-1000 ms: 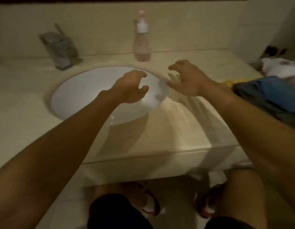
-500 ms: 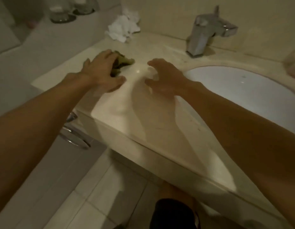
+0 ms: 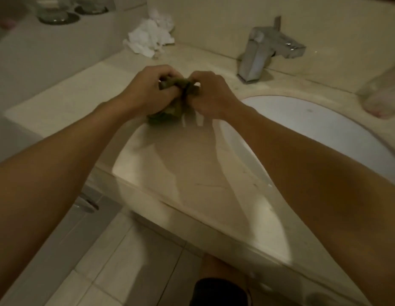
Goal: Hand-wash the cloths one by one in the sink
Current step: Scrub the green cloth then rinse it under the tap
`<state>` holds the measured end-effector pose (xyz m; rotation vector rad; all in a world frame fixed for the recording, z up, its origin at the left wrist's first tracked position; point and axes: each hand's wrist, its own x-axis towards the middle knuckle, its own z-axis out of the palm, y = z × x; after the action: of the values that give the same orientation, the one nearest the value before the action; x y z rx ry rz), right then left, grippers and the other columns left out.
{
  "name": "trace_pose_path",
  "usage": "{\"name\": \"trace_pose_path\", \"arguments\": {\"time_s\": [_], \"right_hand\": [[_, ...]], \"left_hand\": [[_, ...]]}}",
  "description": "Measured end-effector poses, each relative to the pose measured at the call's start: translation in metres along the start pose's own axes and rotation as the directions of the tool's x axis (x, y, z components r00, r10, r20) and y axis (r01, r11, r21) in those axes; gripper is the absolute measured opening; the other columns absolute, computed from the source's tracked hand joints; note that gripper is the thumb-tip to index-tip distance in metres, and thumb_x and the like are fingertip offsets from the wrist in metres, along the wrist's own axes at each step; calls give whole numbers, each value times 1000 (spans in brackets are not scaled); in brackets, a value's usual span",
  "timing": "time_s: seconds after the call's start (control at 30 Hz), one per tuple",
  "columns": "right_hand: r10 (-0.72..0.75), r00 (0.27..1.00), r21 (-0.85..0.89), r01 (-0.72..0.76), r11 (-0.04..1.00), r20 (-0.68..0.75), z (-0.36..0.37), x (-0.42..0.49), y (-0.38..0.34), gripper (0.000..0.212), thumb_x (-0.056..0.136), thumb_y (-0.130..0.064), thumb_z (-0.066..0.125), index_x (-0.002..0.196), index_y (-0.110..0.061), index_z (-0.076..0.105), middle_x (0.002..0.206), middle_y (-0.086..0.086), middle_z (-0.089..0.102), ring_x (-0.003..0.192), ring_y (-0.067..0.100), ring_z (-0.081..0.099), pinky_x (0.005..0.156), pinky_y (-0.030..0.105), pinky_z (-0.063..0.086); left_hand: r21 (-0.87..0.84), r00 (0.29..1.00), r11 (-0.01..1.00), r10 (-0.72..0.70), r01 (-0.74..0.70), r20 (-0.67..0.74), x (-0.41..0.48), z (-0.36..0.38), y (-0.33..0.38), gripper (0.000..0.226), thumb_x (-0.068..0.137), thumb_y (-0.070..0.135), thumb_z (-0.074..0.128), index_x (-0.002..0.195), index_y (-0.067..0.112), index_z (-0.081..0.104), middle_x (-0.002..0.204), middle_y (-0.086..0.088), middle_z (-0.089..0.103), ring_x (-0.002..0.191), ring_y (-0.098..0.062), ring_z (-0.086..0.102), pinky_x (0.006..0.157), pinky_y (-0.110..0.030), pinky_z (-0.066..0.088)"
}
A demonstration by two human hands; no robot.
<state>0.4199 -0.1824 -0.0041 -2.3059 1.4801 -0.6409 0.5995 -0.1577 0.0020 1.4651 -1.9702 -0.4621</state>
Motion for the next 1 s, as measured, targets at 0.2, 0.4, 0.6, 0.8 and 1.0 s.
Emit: {"name": "trace_pose_path", "arguments": {"time_s": [0.2, 0.4, 0.6, 0.8, 1.0], "right_hand": [[236, 970, 207, -219, 954, -61, -94, -82, 81, 13, 97, -22, 62, 85, -21, 56, 92, 0, 62, 85, 14, 61, 76, 27, 52], [482, 869, 158, -463, 872, -113, -155, -164, 165, 25, 94, -35, 62, 82, -14, 66, 77, 4, 63, 76, 20, 61, 70, 36, 49], [596, 786, -218, -618, 755, -163, -135, -191, 230, 22, 100, -39, 56, 98, -18, 66, 95, 5, 67, 85, 23, 63, 72, 35, 50], [517, 760, -378, -378, 845, 395, -75, -172, 256, 39, 107, -46, 42, 136, -22, 55, 122, 7, 65, 98, 24, 63, 84, 35, 50], [559, 741, -563, -299, 771, 373, -50, -166, 274, 60, 106, -59, 24, 162, -40, 13, 159, 1, 23, 144, 34, 23, 106, 65, 37]], "left_hand": [[-101, 977, 987, 143, -128, 156, 34, 73, 100, 25, 98, 34, 61, 108, 11, 66, 102, -10, 66, 93, -25, 64, 84, -41, 58], [-161, 905, 969, 233, -186, 355, 48, 162, 180, 22, 95, 37, 64, 111, 22, 66, 101, -5, 70, 91, -20, 68, 79, -43, 61], [342, 900, 882, 176, -325, 399, 61, 239, 177, 39, 88, 43, 71, 121, 26, 59, 120, -1, 61, 106, -24, 60, 93, -40, 51], [300, 567, 812, 46, -502, 823, 68, 291, 164, 47, 94, 61, 50, 128, 29, 58, 116, -1, 66, 98, -23, 63, 90, -43, 52], [463, 579, 715, -100, -524, 809, 83, 307, 115, 89, 86, 83, 33, 159, 39, 5, 168, 9, -3, 154, -21, -1, 119, -64, 11]]}}
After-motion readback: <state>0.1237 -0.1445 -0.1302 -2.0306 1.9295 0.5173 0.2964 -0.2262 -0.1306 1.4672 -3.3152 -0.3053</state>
